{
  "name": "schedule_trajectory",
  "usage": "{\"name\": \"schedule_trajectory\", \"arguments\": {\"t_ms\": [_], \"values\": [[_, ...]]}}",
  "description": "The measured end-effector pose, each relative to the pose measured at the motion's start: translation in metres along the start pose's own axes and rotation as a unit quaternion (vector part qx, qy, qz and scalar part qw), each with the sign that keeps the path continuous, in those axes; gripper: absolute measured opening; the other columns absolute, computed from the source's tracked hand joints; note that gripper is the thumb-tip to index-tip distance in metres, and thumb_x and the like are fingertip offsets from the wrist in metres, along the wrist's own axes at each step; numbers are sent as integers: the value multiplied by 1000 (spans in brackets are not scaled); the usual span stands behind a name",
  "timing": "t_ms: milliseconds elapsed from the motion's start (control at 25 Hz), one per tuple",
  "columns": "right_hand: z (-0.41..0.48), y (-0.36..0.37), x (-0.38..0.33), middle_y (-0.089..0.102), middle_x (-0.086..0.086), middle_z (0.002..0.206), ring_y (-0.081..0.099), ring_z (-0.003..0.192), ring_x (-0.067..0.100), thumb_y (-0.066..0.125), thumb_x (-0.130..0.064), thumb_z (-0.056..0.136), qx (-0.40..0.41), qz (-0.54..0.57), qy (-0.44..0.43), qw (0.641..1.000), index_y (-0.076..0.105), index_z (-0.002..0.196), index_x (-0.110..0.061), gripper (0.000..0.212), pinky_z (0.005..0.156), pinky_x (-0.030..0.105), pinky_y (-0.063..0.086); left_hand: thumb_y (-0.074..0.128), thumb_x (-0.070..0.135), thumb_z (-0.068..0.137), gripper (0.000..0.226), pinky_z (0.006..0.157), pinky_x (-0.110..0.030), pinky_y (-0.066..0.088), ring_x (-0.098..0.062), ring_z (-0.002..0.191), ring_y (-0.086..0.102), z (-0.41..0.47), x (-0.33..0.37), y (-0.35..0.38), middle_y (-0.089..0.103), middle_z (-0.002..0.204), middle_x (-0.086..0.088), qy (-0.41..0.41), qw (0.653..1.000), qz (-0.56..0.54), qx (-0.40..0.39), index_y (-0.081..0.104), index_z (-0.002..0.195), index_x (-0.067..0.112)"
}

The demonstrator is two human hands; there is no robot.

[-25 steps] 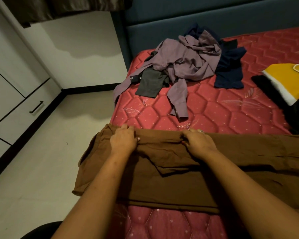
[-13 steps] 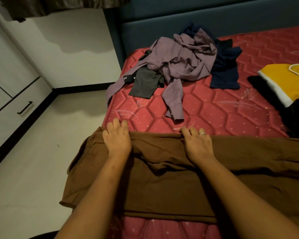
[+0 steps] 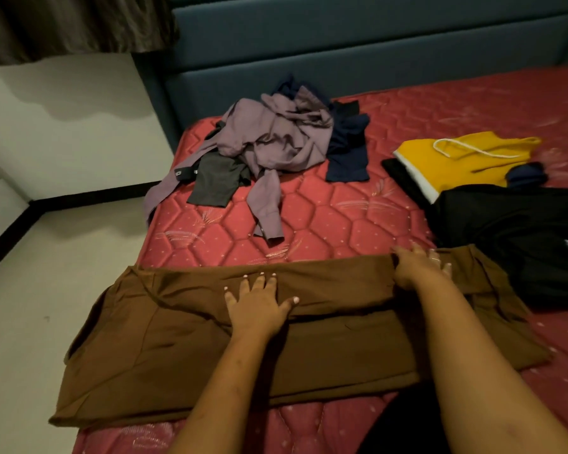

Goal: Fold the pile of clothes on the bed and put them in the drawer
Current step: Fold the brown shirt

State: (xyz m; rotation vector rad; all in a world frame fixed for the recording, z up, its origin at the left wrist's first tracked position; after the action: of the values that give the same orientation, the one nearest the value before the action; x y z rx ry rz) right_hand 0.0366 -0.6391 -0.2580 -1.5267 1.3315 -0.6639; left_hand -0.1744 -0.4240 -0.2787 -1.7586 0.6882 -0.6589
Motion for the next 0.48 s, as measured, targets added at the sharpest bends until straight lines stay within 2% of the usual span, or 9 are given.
{"name": "schedule_trajectory", "arguments": {"t_ms": [120,200,280,360,480], "values": [[-4,-14,69,8,7,158,5,143,38,52,-27,92,31,94,120,988,20,150,-36,68,114,56,14,32,68,91,66,115,-55,7,-25,147,11,-14,65,5,17,160,2,93,996,-6,2,24,149,37],[-7,-10,79,10,8,157,7,142,38,54,-31,92,25,117,131,984,17,150,-39,69,111,54,20,37,60,93,57,115,-59,5,-27,148,5,-21,109,18,10,161,2,155,987,-23,-33,23,147,46],[-2,-6,79,13,9,156,13,140,39,53,-26,92,27,131,130,982,19,149,-39,68,109,51,25,38,57,95,55,112,-64,-1,-30,148,-4,-24,139,27,2,162,3,182,981,-27,-68,18,145,53],[9,-8,76,22,10,153,28,134,40,49,-17,92,51,169,111,978,33,144,-38,58,106,46,31,36,56,95,55,108,-68,-5,-34,146,-12,-23,158,34,-5,162,4,192,978,-8,-86,11,144,57],[22,-22,81,50,11,137,49,121,36,47,-8,90,130,226,88,961,64,121,-32,43,100,38,41,28,53,99,50,104,-72,-8,-38,144,-17,-21,174,38,-10,161,3,196,976,-1,-89,5,143,60]]}}
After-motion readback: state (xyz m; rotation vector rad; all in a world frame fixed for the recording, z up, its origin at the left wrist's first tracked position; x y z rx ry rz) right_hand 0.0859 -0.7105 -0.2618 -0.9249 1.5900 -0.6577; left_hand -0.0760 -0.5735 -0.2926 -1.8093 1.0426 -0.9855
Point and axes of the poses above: each hand's wrist, its own z-axis towards the middle knuckle, its own y-axis out of the palm, x = y × z, the point moved 9 cm from there along z, towards the middle knuckle
